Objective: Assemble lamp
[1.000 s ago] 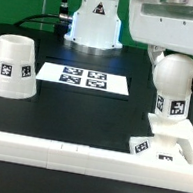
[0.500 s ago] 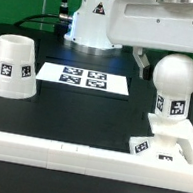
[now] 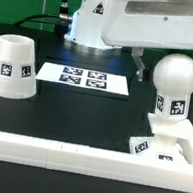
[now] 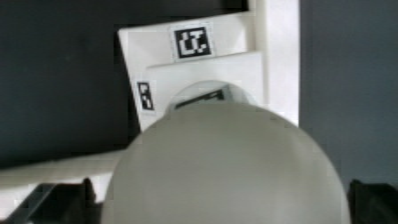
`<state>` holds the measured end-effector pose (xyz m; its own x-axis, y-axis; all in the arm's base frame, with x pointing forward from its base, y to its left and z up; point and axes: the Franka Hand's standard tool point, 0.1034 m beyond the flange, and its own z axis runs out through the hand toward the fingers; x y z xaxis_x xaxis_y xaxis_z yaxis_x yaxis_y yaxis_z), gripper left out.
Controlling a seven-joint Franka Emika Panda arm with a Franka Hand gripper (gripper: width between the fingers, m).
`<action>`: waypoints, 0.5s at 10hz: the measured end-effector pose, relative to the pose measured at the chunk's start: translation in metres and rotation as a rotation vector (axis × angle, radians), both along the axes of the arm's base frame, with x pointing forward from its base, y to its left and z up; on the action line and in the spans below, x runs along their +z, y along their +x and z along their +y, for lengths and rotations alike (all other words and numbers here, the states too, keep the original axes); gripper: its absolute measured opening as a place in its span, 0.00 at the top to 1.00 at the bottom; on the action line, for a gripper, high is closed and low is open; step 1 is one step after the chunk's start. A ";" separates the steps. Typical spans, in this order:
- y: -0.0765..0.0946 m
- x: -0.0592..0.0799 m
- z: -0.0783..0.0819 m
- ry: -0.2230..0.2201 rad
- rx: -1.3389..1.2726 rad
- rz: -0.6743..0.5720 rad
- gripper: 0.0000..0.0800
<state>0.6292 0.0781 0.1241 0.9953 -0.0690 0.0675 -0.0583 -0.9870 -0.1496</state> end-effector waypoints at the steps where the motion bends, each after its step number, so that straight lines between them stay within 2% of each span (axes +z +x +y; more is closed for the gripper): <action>1: 0.000 0.000 0.000 -0.005 0.067 -0.010 0.13; 5: 0.000 0.000 -0.001 -0.030 0.319 -0.046 0.13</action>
Offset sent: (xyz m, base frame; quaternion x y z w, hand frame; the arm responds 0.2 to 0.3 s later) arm 0.0000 0.0000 0.0000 0.0000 0.0000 -0.1938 0.9810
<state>0.6293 0.0776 0.1240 0.9624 0.2482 0.1106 0.2605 -0.9585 -0.1157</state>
